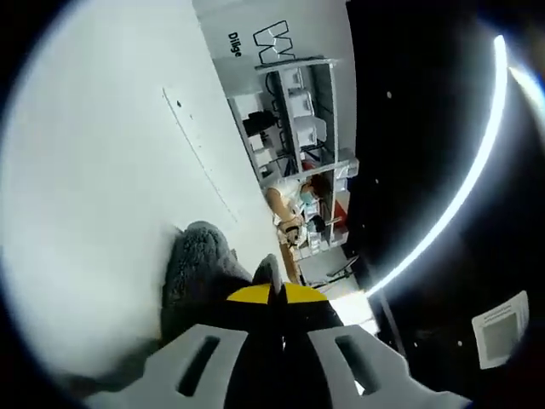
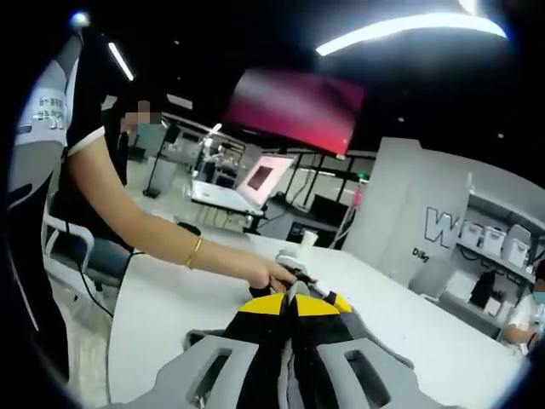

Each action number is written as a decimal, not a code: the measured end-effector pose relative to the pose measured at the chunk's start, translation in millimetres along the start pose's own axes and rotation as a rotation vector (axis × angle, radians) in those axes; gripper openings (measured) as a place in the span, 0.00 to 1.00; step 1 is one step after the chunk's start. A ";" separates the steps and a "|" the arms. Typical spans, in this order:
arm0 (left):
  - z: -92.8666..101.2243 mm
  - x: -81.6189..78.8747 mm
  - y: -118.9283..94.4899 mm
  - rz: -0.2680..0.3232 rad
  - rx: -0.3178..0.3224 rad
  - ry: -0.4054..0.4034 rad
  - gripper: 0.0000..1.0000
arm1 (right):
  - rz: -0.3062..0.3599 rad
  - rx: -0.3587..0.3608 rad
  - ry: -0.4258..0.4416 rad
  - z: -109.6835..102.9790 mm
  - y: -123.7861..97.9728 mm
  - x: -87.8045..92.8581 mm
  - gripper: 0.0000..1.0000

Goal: Open the folded towel by lifting each exposed corner and separating the folded layers until the towel lies flat within the target outline without major curled edges

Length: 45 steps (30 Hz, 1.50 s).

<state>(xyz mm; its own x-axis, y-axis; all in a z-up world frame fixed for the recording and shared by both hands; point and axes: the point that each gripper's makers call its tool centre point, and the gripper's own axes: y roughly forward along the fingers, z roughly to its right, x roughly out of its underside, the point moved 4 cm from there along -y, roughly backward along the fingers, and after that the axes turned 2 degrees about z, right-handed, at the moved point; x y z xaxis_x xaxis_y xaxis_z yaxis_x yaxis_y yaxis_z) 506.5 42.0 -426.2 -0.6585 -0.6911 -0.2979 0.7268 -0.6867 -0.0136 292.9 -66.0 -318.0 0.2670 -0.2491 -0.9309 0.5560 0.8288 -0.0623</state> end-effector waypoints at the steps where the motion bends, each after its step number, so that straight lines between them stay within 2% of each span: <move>1: 3.8 1.8 1.5 0.000 0.001 0.016 0.01 | 0.004 0.007 0.000 1.4 -2.0 -0.8 0.00; 5: 9.5 -7.5 6.2 0.004 0.017 0.020 0.01 | 0.017 0.037 -0.002 7.1 -10.0 -3.6 0.00; 7: 20.7 -0.7 9.5 0.004 0.031 0.027 0.01 | 0.024 0.052 -0.003 10.5 -14.5 -5.1 0.00; 15: 40.5 -5.8 24.7 0.003 0.061 0.051 0.01 | 0.047 0.166 -0.010 35.6 -44.7 -9.7 0.00; 21: 54.6 -5.6 44.4 0.002 0.095 0.039 0.01 | 0.055 0.254 -0.012 54.3 -69.2 -8.0 0.00; 27: 74.7 -2.4 69.7 -0.029 0.128 0.066 0.01 | 0.062 0.330 -0.014 69.1 -94.7 -7.4 0.00; 35: 105.5 14.0 106.5 -0.077 0.187 0.100 0.01 | 0.068 0.427 -0.010 85.5 -130.2 -3.4 0.00; 45: 129.4 39.8 133.0 -0.110 0.223 0.134 0.01 | 0.057 0.504 0.010 95.1 -162.3 9.7 0.00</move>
<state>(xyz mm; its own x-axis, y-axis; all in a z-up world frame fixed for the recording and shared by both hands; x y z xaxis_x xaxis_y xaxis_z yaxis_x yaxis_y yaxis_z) 551.7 -106.0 -316.3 -0.6887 -0.5841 -0.4297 0.5817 -0.7988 0.1534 280.1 -250.5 -282.8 0.3020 -0.2039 -0.9312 0.8522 0.4956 0.1679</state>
